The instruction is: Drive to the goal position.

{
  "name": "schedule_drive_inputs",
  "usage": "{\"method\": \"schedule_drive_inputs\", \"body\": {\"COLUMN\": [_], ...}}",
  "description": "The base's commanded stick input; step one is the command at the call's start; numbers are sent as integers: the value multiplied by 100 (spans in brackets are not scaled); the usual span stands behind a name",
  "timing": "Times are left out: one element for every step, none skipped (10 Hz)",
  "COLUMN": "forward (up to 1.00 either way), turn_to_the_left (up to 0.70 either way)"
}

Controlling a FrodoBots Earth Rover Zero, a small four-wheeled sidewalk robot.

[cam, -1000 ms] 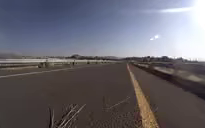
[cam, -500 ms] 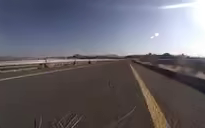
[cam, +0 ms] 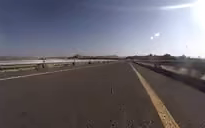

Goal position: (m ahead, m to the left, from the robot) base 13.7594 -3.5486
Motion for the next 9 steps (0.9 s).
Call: {"method": "schedule_drive_inputs", "body": {"forward": [70,70,70,70,70,70,70,70,70], "turn_to_the_left": [0,0,0,0,0,0,0,0,0]}}
